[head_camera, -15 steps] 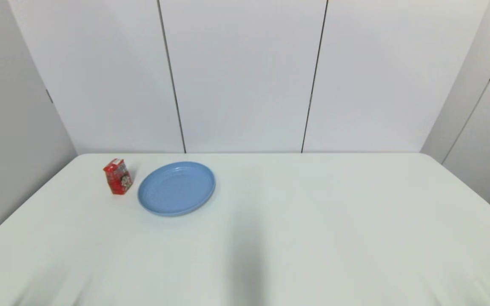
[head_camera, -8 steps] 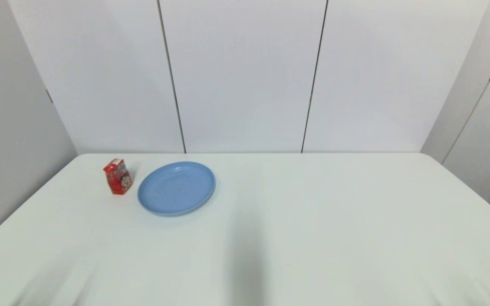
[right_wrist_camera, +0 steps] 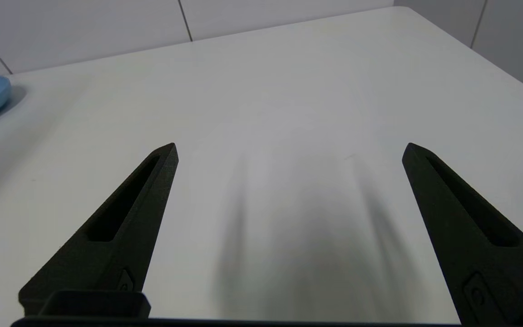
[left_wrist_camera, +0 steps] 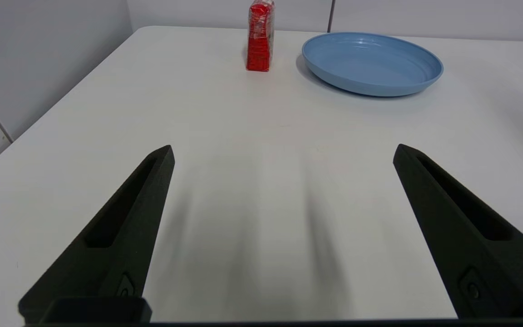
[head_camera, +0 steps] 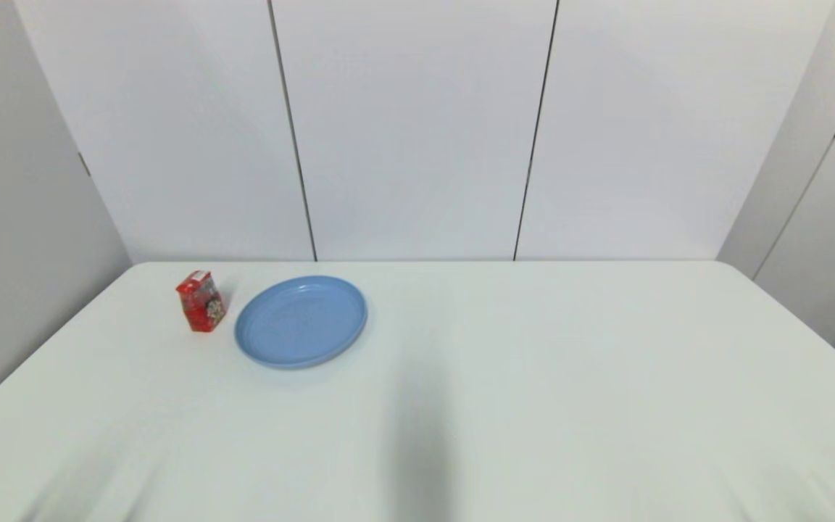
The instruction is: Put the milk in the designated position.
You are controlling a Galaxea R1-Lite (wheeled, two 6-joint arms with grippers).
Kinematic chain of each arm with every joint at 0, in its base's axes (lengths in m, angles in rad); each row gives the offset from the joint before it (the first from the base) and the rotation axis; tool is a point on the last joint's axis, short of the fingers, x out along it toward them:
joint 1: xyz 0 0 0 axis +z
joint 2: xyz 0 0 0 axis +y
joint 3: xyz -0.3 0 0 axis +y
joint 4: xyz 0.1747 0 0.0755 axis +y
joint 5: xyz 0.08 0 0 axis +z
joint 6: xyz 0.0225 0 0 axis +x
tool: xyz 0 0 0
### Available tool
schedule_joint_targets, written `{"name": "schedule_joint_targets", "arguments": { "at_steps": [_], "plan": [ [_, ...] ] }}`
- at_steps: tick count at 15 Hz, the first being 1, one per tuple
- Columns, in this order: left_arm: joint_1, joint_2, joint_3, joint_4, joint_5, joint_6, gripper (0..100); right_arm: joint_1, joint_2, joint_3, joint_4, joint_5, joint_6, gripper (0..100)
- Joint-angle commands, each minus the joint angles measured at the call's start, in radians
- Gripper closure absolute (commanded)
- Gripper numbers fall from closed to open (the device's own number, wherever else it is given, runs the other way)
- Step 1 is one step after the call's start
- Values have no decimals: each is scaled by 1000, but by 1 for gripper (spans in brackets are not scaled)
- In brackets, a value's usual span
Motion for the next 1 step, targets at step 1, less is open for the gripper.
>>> {"name": "schedule_joint_targets", "arguments": {
  "at_steps": [1],
  "plan": [
    [0,2,0,-1,0,-1,0,0,1,0,0,4,-4,0]
  ]
}}
